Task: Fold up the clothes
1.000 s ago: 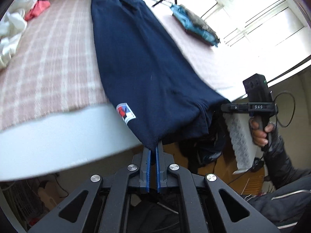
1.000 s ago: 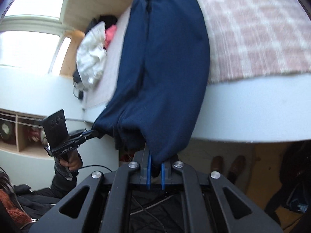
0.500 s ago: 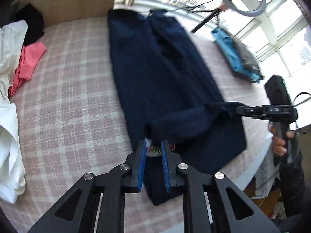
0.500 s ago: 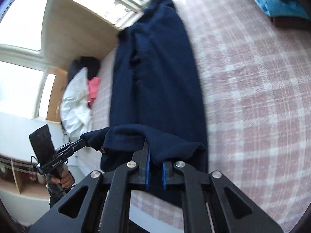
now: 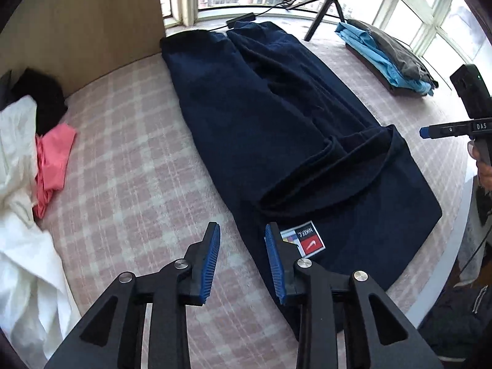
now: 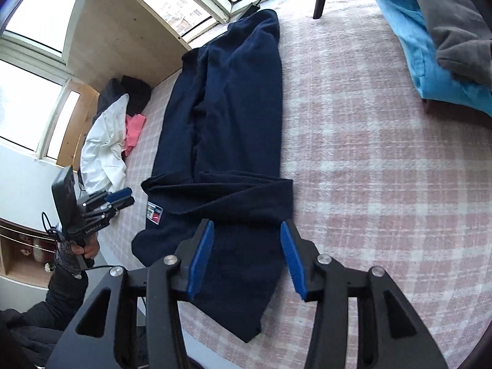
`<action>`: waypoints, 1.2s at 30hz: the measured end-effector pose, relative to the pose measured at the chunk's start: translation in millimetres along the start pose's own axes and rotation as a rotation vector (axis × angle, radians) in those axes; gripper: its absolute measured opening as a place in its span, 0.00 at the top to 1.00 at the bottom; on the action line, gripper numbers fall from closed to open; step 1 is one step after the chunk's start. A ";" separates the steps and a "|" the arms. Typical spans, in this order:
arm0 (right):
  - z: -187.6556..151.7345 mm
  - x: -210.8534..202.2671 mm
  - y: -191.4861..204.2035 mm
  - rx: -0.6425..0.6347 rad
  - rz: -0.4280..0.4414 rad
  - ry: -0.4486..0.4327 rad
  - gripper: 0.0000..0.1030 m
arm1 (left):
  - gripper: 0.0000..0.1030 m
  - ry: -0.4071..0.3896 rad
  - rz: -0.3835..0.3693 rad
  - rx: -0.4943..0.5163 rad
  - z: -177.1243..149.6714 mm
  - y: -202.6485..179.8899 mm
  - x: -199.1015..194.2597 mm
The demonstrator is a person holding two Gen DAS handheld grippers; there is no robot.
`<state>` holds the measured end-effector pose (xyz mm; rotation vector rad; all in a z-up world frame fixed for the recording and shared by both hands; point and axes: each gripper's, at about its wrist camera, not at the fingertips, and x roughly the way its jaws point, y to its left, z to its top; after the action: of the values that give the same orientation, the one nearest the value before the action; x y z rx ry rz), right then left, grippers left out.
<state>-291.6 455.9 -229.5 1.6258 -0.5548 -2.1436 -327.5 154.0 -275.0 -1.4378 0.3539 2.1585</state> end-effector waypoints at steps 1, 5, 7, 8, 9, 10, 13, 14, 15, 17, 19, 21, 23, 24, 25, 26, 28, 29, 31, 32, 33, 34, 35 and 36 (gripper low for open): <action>-6.3 -3.5 -4.8 -0.005 -0.036 -0.004 0.56 | 0.71 -0.002 0.003 0.041 2.9 -4.0 5.8; -15.7 11.8 -4.5 -0.039 -0.077 0.009 0.56 | 0.71 0.038 -0.045 0.200 9.8 -20.6 27.3; -16.6 19.0 0.0 -0.072 -0.112 0.011 0.56 | 0.71 0.062 -0.071 0.221 12.2 -21.0 35.2; -16.5 22.8 2.4 -0.089 -0.127 0.013 0.56 | 0.71 0.071 -0.080 0.229 13.8 -21.1 38.6; -13.7 28.0 5.0 -0.105 -0.134 0.019 0.56 | 0.71 0.075 -0.081 0.229 16.7 -20.8 40.5; -9.1 34.4 6.5 -0.116 -0.143 0.025 0.56 | 0.71 0.078 -0.082 0.230 19.5 -20.5 42.4; 5.1 47.1 8.9 -0.145 -0.181 0.026 0.56 | 0.68 0.074 -0.059 0.159 39.9 -8.5 44.6; 11.3 48.3 9.0 -0.150 -0.190 0.017 0.56 | 0.68 0.072 -0.041 0.109 49.1 -0.2 45.0; 16.1 45.1 9.0 -0.142 -0.194 -0.001 0.56 | 0.68 0.071 -0.044 0.062 56.3 8.7 43.8; 25.9 38.7 9.1 -0.126 -0.203 -0.038 0.56 | 0.68 0.057 -0.094 0.036 63.6 16.9 35.1; 28.8 32.7 19.2 -0.179 -0.196 -0.043 0.56 | 0.65 0.051 -0.109 0.104 63.2 7.7 23.3; 26.5 30.7 34.2 -0.269 -0.211 -0.017 0.56 | 0.56 0.053 -0.113 0.187 61.3 -10.6 15.8; 25.6 35.2 42.9 -0.328 -0.233 0.017 0.56 | 0.53 0.069 -0.135 0.281 60.9 -35.0 15.4; 26.5 37.9 44.9 -0.349 -0.224 0.026 0.56 | 0.53 0.079 -0.143 0.334 62.3 -47.0 17.2; 28.9 41.5 46.3 -0.371 -0.218 0.038 0.56 | 0.53 0.088 -0.147 0.384 64.6 -58.2 19.7; 32.7 46.0 48.7 -0.398 -0.226 0.052 0.56 | 0.53 0.094 -0.140 0.425 69.6 -67.1 24.3; 40.7 55.7 58.0 -0.478 -0.228 0.083 0.56 | 0.53 0.116 -0.123 0.495 78.9 -81.3 36.0; 45.1 60.6 65.3 -0.531 -0.224 0.102 0.56 | 0.53 0.129 -0.116 0.523 83.2 -86.6 42.3; 52.5 70.2 78.9 -0.624 -0.207 0.141 0.56 | 0.53 0.152 -0.116 0.564 90.0 -92.3 52.8; 55.4 75.0 85.3 -0.665 -0.178 0.166 0.56 | 0.53 0.164 -0.116 0.576 92.7 -92.7 57.5; 58.0 80.5 90.9 -0.700 -0.152 0.195 0.56 | 0.53 0.176 -0.113 0.585 95.3 -92.7 62.1; 60.7 85.9 94.9 -0.730 -0.131 0.224 0.56 | 0.53 0.186 -0.105 0.585 97.8 -90.9 66.0; 64.1 91.0 95.7 -0.748 -0.134 0.241 0.56 | 0.53 0.191 -0.103 0.581 100.3 -88.1 68.7; 67.4 96.1 96.6 -0.767 -0.138 0.258 0.56 | 0.53 0.197 -0.105 0.575 102.6 -85.2 71.2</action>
<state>-373.9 328.5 -239.4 1.4582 0.4286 -1.8375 -381.9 293.9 -293.0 -1.2908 0.8686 1.6433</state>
